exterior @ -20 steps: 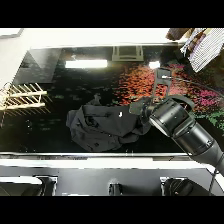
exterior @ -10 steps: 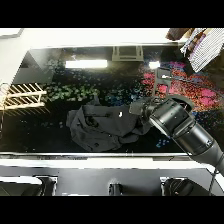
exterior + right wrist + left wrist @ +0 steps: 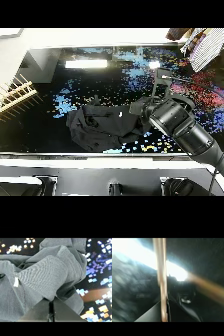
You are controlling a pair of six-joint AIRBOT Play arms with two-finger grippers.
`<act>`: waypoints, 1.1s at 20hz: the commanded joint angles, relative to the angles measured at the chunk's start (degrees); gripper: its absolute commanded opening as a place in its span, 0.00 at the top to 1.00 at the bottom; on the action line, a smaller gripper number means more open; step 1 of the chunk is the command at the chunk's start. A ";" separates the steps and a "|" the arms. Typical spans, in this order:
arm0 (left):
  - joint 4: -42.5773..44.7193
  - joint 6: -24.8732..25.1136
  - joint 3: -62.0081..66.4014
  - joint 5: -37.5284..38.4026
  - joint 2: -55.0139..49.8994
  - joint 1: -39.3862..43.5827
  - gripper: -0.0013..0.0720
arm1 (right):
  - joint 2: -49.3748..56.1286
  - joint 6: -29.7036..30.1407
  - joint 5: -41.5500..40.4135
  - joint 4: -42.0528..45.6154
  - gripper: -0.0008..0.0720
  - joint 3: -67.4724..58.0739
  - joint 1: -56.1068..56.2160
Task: Fold the clothes and pants, and hang the long-sleeved shirts on hangers.
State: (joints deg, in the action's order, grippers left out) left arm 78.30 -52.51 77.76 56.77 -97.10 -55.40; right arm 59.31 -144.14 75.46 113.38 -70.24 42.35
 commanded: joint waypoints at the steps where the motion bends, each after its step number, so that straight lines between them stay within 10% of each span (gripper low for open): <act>1: -0.79 -0.07 2.91 -0.81 2.80 1.25 0.96 | 0.04 -0.09 1.14 -0.02 0.94 -0.02 0.04; 16: -0.92 -14.25 12.66 -18.10 23.91 13.03 0.96 | 0.04 2.08 7.15 0.28 0.94 -0.02 0.04; 22: -0.92 -15.06 8.26 -11.21 34.73 30.36 0.97 | 0.04 2.03 7.10 3.32 0.94 -0.02 0.04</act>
State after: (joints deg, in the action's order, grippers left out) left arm 77.30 -66.54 88.82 43.33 -67.61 -32.95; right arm 59.31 -142.15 82.43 115.13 -70.24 42.35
